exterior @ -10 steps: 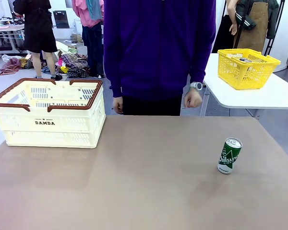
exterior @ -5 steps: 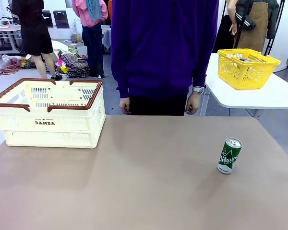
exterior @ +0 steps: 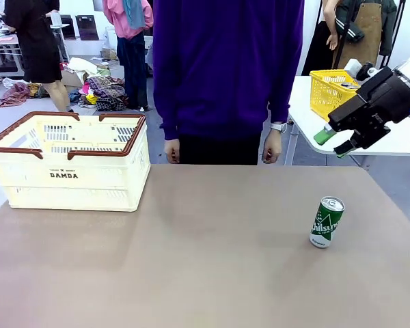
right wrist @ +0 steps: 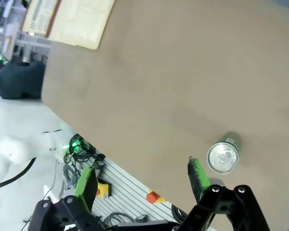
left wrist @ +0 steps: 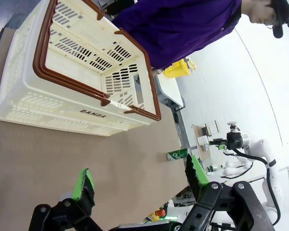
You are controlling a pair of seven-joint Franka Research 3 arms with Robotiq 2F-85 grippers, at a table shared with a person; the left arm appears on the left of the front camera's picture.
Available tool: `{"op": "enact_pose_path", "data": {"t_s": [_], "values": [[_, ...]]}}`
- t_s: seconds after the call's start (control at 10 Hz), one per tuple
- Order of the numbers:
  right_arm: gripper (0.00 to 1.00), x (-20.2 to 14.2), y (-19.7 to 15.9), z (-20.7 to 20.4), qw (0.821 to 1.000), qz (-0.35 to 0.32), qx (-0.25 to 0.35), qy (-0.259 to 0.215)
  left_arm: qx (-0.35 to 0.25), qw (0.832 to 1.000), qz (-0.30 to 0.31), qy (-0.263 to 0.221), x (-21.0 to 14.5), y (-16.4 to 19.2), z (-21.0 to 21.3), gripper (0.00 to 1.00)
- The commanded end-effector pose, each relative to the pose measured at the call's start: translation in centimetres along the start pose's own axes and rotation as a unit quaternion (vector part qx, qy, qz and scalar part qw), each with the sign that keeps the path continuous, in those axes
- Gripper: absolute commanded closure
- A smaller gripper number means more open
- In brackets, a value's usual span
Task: Place the drinks into the Shopping basket.
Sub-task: Pick up one drink and place it into the Shopping basket.
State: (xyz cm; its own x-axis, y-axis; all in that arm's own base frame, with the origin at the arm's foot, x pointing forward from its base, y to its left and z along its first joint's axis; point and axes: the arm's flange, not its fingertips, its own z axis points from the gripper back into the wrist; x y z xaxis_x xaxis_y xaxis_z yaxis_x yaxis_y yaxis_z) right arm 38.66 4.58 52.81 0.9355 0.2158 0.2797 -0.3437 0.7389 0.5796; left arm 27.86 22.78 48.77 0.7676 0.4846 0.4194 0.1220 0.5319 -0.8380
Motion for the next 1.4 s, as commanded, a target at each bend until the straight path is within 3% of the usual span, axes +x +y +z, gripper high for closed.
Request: {"op": "enact_pose_path", "data": {"t_s": [0.0, 0.1, 0.3, 0.4, 0.5, 0.7, 0.8, 0.9, 1.0, 1.1, 1.3], "values": [[0.0, -1.0, -0.5, 0.6, 1.0, -0.014, 0.016, 0.007, -0.009, 1.0, -0.009, -0.006, 0.0, 0.0, 0.0, 0.0], [0.0, 0.0, 0.0, 0.0, 1.0, 0.0, 0.0, 0.0, -0.009, 1.0, -0.009, -0.006, 0.0, 0.0, 0.0, 0.0], [0.0, -0.2, 0.7, -2.4, 0.981, -0.014, -0.193, 0.029, -0.009, 1.0, -0.009, -0.006, 0.0, 0.0, 0.0, 0.0], [0.0, -0.8, 0.9, -3.2, 0.955, -0.017, -0.284, 0.086, -0.009, 1.0, -0.009, -0.006, 0.0, 0.0, 0.0, 0.0], [0.0, -1.2, 0.8, -3.7, 0.922, -0.049, -0.367, 0.112, -0.009, 1.0, -0.009, -0.006, 0.0, 0.0, 0.0, 0.0], [0.0, -1.8, 0.6, -4.2, 0.908, -0.089, -0.397, 0.099, -0.009, 1.0, -0.009, -0.006, 0.0, 0.0, 0.0, 0.0], [0.0, -1.8, 1.0, -3.8, 0.921, -0.082, -0.378, 0.034, -0.009, 1.0, -0.009, -0.006, 0.0, 0.0, 0.0, 0.0], [0.0, -1.5, 0.2, -4.3, 0.923, -0.045, -0.374, 0.082, -0.009, 1.0, -0.009, -0.006, 0.0, 0.0, 0.0, 0.0], [0.0, -1.7, 0.3, -4.2, 0.916, -0.068, -0.388, 0.071, -0.009, 1.0, -0.009, -0.006, 0.0, 0.0, 0.0, 0.0], [0.0, -1.4, 0.3, -4.4, 0.936, -0.075, -0.335, 0.08, -0.009, 1.0, -0.009, -0.006, 0.0, 0.0, 0.0, 0.0], [0.0, -1.5, -1.0, -6.6, 0.945, -0.125, -0.295, 0.066, -0.009, 1.0, -0.009, -0.006, 0.0, 0.0, 0.0, 0.0]]}}
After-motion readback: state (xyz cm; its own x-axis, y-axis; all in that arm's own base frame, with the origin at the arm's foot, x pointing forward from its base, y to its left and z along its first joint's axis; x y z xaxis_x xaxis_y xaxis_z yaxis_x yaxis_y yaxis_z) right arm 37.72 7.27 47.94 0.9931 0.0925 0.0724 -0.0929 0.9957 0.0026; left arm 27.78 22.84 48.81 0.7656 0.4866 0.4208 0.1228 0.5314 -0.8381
